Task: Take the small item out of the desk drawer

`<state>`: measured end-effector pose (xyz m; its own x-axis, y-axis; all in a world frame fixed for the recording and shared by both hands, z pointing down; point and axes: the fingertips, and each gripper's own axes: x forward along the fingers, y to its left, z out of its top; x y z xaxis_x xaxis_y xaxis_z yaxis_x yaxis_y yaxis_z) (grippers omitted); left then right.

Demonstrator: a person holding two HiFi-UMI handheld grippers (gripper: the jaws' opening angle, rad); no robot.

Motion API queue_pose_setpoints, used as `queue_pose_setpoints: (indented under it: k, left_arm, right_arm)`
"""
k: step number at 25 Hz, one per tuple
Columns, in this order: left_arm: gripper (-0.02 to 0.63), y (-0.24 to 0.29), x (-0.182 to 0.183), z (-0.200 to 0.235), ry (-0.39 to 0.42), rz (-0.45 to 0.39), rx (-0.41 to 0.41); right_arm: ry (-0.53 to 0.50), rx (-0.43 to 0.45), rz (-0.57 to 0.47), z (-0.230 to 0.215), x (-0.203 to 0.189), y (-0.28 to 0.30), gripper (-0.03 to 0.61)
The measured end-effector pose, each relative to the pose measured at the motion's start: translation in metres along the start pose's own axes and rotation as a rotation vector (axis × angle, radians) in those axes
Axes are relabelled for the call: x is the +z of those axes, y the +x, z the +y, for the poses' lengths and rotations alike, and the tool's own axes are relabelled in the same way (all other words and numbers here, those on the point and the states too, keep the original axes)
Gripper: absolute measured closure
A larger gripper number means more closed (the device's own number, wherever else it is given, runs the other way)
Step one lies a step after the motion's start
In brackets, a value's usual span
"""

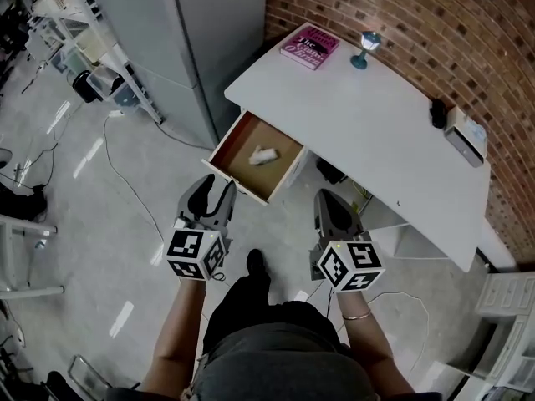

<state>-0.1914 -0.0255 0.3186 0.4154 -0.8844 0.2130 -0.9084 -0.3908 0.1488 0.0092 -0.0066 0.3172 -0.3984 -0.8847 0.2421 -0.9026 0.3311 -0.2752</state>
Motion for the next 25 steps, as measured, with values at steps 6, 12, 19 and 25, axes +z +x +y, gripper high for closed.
queue_pose_setpoints:
  k: [6,12,19,25]
  left_arm:
    - [0.442,0.02,0.0,0.031,-0.02,0.015,-0.019]
    - [0.443,0.039,-0.008,0.046,-0.051,0.028,-0.032]
    - [0.442,0.058,-0.021,0.05,-0.054,0.072,-0.039]
    - [0.439,0.079,-0.026,0.058,-0.03,0.103,-0.041]
  right_arm:
    - [-0.007,-0.037,0.016,0.007,0.002,0.032,0.574]
    - [-0.018,-0.053,0.044,0.006,0.0,0.052,0.574]
    - [0.003,-0.078,0.07,-0.007,-0.009,0.068,0.574]
    - [0.034,-0.104,0.068,-0.024,-0.01,0.083,0.574]
